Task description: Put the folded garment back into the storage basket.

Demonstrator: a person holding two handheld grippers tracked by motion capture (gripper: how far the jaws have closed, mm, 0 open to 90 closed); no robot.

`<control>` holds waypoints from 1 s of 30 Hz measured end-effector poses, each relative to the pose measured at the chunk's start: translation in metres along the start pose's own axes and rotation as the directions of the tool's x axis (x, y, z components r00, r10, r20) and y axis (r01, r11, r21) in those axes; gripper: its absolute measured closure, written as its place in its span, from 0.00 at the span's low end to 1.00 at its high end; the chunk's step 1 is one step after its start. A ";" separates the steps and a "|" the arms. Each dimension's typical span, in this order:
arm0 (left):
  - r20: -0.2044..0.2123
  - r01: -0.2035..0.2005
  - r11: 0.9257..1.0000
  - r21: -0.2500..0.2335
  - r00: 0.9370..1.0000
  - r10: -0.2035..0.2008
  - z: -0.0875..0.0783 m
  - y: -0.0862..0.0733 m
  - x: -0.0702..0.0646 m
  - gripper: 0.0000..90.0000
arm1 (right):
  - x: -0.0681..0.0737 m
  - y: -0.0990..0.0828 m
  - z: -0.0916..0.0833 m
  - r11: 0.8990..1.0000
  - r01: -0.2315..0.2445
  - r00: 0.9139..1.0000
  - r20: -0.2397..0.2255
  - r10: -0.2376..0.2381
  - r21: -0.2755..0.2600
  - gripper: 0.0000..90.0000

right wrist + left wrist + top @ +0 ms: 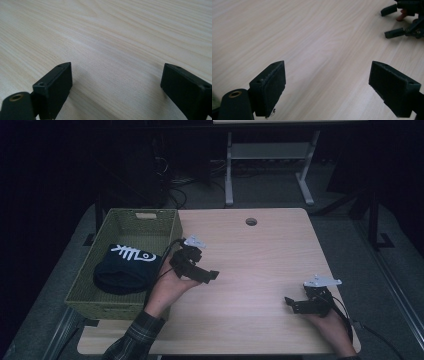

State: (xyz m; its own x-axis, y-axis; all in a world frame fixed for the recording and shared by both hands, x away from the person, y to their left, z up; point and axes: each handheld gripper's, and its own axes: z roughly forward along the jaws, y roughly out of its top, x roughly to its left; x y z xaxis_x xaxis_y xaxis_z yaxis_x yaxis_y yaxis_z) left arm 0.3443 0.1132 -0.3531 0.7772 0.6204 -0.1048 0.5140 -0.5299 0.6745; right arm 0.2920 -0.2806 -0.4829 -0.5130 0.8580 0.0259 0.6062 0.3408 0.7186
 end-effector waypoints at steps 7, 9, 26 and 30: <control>0.036 -0.013 1.000 -0.011 0.999 0.013 0.022 -0.016 -0.007 0.15 | 0.000 0.000 0.000 1.000 -0.001 1.000 0.000 0.001 0.000 0.11; 0.036 -0.023 1.000 0.005 0.999 0.023 0.028 -0.021 -0.009 0.15 | 0.000 0.000 0.000 1.000 -0.001 1.000 0.000 0.001 0.001 0.11; 0.057 -0.054 0.998 0.012 0.997 0.053 0.063 -0.055 -0.012 0.15 | 0.000 0.000 0.000 1.000 0.000 1.000 0.000 0.000 0.001 0.11; 0.050 -0.055 0.998 0.031 0.997 0.054 0.072 -0.060 -0.012 0.15 | 0.000 0.000 0.000 1.000 -0.002 1.000 0.000 0.002 0.000 0.11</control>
State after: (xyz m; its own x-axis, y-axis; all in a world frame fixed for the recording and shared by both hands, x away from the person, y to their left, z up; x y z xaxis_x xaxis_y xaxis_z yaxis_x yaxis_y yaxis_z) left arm 0.3300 0.0962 -0.4451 0.8210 0.5611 -0.1052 0.4813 -0.5811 0.6562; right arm 0.2920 -0.2806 -0.4829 -0.5119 0.8586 0.0269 0.6072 0.3395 0.7184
